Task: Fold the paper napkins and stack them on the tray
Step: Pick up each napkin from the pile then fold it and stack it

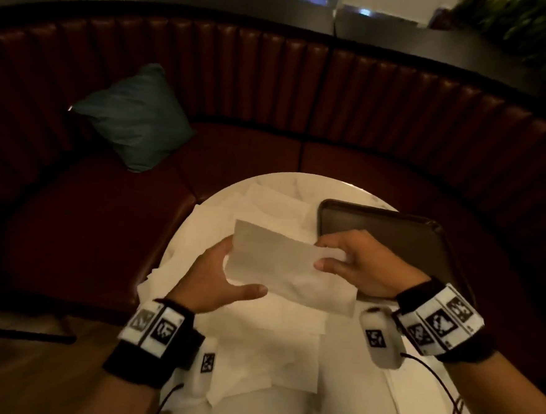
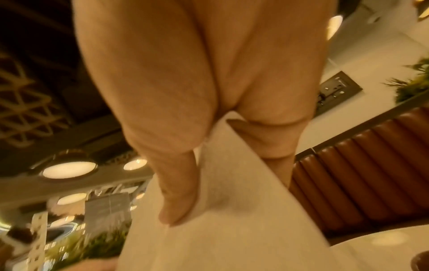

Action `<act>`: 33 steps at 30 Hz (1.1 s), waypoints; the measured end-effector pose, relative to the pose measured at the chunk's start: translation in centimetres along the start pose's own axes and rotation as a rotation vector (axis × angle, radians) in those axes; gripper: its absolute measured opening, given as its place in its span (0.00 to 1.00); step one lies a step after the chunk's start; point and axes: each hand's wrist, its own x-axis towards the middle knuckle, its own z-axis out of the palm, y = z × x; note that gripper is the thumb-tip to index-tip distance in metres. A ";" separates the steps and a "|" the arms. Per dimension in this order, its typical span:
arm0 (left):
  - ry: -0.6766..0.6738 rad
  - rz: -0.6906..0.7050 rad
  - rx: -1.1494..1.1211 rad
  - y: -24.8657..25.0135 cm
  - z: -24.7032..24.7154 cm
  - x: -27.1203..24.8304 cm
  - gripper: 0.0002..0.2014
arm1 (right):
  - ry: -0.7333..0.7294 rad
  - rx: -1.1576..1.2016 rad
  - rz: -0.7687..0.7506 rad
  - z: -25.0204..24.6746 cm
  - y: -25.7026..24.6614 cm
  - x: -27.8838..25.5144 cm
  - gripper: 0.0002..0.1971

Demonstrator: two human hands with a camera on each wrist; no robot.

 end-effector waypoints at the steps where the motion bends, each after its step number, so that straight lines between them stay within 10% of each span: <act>1: -0.066 -0.010 -0.040 1.0 0.6 0.3 0.31 | -0.002 0.057 0.007 -0.9 0.2 -1.0 0.05; 6: -0.056 0.053 -0.290 4.3 4.9 0.1 0.11 | 0.389 0.465 0.108 -1.9 3.8 -6.3 0.11; 9: -0.031 0.033 -0.391 6.3 7.0 -0.5 0.09 | 0.367 1.004 0.234 0.4 6.2 -9.9 0.21; 22: -0.129 0.051 -0.452 9.6 11.4 -3.3 0.16 | 0.477 0.952 0.119 0.4 10.3 -15.2 0.08; 28: -0.072 0.095 -0.521 10.2 11.5 -3.8 0.27 | 0.461 0.987 0.053 -0.6 11.2 -15.3 0.26; 33: -0.011 0.111 -0.556 10.9 11.4 -3.7 0.17 | 0.473 0.929 0.039 -1.5 10.5 -14.8 0.11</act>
